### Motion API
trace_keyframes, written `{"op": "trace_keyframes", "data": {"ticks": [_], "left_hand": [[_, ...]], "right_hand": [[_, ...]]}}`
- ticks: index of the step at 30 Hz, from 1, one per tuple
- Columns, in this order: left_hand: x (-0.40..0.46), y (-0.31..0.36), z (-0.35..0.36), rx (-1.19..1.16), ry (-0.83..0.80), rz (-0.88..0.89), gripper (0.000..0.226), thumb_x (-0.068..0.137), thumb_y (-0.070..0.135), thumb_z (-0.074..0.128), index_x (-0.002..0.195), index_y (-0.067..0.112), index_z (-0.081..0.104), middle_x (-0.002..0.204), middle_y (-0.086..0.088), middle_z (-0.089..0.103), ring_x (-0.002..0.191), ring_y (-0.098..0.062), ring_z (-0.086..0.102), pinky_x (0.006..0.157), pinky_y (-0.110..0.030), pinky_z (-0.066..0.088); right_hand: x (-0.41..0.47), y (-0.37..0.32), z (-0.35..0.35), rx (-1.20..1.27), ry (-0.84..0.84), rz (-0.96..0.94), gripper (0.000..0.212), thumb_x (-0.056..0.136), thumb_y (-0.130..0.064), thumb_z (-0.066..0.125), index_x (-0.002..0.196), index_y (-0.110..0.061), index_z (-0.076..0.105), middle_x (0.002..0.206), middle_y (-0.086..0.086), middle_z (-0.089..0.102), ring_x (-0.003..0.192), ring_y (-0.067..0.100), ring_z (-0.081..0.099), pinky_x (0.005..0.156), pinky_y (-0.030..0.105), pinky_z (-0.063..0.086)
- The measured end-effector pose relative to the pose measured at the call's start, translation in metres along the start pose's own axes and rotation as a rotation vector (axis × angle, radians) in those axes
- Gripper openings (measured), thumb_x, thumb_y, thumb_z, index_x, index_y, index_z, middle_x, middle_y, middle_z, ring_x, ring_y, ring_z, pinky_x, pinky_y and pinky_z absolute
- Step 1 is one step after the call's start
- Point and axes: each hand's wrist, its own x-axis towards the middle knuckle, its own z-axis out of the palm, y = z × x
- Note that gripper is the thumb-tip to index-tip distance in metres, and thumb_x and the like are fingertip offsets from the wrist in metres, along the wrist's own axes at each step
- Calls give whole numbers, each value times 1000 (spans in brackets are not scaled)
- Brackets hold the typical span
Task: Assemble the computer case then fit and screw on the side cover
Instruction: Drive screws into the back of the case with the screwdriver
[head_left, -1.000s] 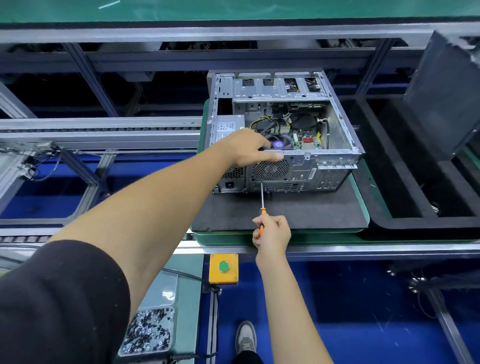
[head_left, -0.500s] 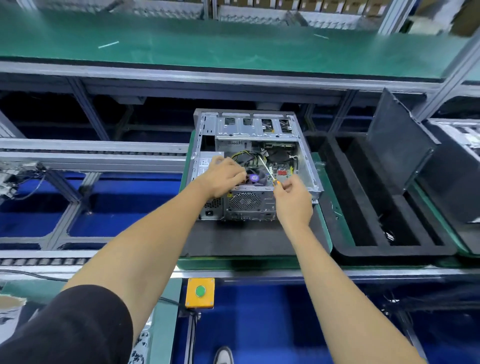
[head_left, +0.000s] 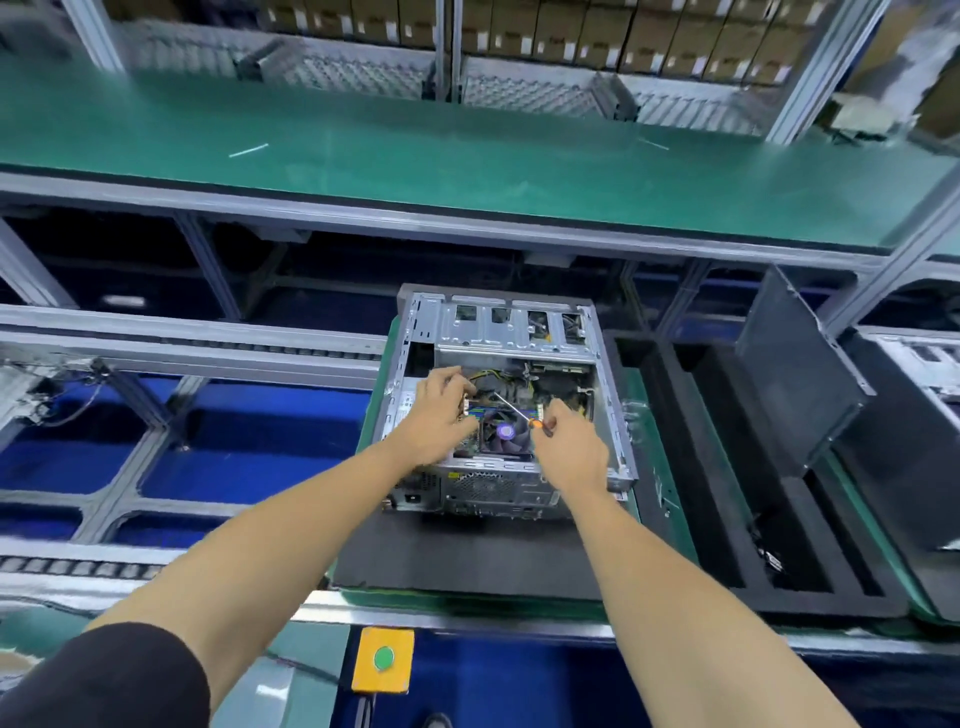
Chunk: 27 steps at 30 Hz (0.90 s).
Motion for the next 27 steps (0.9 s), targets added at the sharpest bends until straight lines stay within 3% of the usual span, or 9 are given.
{"op": "trace_keyframes", "data": {"ticks": [4, 8, 11, 14, 17, 22, 27], "left_hand": [[16, -12, -17, 396, 123, -81, 56, 91, 49, 56, 132, 12, 47, 134, -10, 45, 125, -29, 42, 109, -40, 32], [34, -14, -27, 703, -43, -86, 58, 97, 62, 35, 122, 13, 53, 112, -6, 61, 108, -26, 55, 113, -46, 26], [44, -13, -30, 714, -63, -22, 50, 97, 60, 35, 101, 14, 54, 97, -4, 63, 94, -24, 57, 109, -43, 30], [47, -16, -32, 658, -96, 2, 43, 97, 57, 38, 87, 17, 47, 84, -3, 57, 79, -25, 52, 88, -40, 39], [49, -18, -32, 586, -137, 0, 36, 97, 52, 40, 82, 19, 43, 75, 2, 49, 73, -24, 50, 69, -38, 32], [48, -19, -32, 595, -168, -46, 34, 96, 52, 35, 86, 20, 41, 72, 1, 49, 71, -25, 48, 65, -40, 29], [51, -13, -33, 582, -243, -124, 34, 101, 46, 32, 95, 16, 48, 72, -2, 54, 71, -25, 53, 67, -39, 46]], "right_hand": [[2, 1, 5, -17, -9, 18, 22, 92, -35, 56, 81, -26, 40, 61, -7, 57, 53, 10, 52, 48, 26, 32], [4, 3, 8, -15, -35, 36, 21, 92, -33, 54, 81, -26, 38, 63, -6, 57, 55, 14, 53, 50, 28, 35], [4, 2, 7, 17, -30, 67, 22, 91, -27, 52, 78, -25, 34, 63, -4, 55, 53, 17, 51, 50, 30, 36], [4, 2, 9, 13, 4, 83, 23, 91, -24, 52, 78, -25, 33, 64, -5, 54, 53, 17, 50, 50, 30, 35], [5, 4, 8, -9, 19, 83, 26, 91, -25, 54, 78, -27, 32, 63, -6, 53, 51, 15, 50, 48, 29, 32], [7, 6, 8, -71, 2, 35, 28, 93, -27, 54, 79, -29, 30, 67, -8, 49, 51, 10, 46, 47, 29, 26], [9, 6, 7, -82, -23, 22, 15, 96, -26, 49, 90, -26, 36, 77, -6, 53, 57, 15, 48, 49, 31, 27]]}}
